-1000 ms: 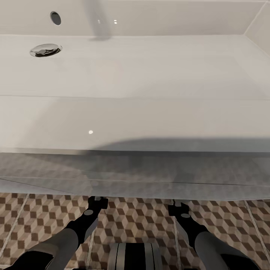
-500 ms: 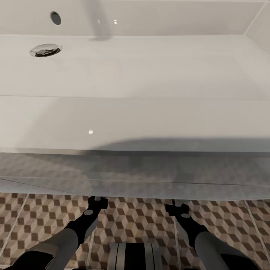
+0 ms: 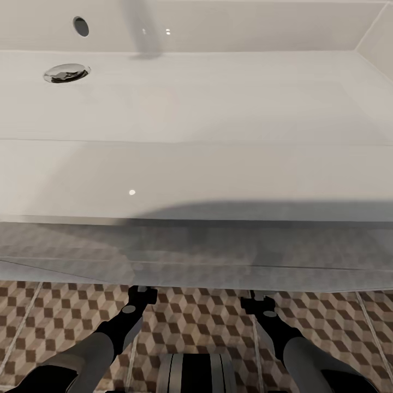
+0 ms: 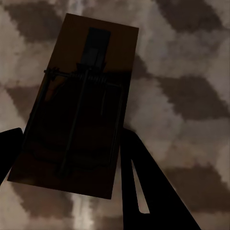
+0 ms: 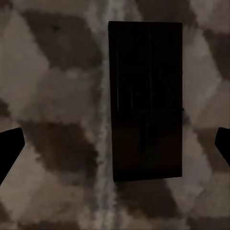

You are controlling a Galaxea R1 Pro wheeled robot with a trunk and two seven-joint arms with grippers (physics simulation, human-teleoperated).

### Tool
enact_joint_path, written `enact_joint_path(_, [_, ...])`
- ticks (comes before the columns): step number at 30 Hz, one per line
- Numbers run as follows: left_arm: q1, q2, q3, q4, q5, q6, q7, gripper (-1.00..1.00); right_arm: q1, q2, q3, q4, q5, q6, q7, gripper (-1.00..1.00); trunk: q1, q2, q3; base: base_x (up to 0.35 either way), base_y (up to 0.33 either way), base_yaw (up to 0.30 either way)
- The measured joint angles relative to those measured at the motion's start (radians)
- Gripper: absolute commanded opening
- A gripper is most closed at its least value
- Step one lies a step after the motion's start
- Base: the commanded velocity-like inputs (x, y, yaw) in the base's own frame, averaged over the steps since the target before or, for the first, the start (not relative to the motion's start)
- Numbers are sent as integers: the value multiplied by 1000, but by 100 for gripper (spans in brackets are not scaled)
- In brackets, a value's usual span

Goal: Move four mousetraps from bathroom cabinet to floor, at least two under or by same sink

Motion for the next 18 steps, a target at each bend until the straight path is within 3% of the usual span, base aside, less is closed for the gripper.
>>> enact_joint_path(18, [0,0,4,24,2,15,-2,-100,0,-1,0,0,0,0,1,100,0,0,0,0,0,0])
